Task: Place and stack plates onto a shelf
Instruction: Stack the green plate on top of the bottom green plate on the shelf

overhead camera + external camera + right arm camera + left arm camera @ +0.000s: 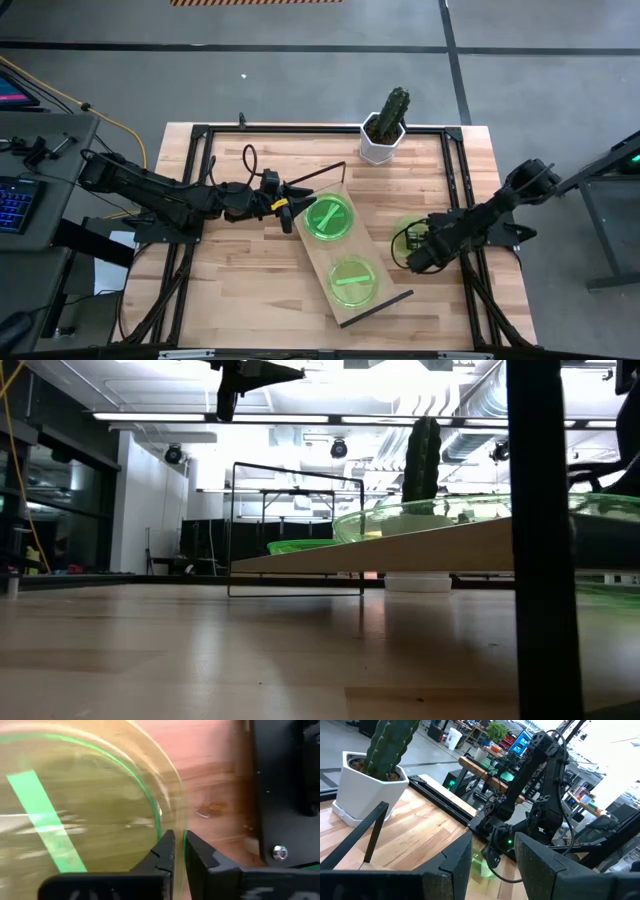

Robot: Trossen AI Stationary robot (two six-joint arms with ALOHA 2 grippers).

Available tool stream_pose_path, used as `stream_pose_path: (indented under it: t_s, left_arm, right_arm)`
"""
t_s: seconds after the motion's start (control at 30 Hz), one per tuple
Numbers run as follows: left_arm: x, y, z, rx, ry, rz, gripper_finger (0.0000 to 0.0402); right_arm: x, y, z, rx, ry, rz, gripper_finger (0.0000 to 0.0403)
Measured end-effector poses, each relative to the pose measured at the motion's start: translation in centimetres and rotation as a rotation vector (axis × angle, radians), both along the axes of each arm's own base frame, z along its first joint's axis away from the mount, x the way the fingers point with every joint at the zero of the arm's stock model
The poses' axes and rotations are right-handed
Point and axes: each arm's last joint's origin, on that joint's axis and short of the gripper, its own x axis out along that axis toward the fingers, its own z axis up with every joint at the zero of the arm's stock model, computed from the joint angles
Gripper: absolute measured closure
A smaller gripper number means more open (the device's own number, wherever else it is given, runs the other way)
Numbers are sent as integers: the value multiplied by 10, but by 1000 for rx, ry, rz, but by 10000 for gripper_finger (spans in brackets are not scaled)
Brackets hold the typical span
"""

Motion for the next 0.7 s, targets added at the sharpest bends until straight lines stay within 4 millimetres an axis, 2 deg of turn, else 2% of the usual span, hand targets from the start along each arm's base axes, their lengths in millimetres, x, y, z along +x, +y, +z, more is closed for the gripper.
stream_pose_path:
  t_s: [0.7]
  left_arm:
    - [0,0,0,-3,-2,0,263]
  right_arm:
    - [-13,-16,46,-65,-315,68,403]
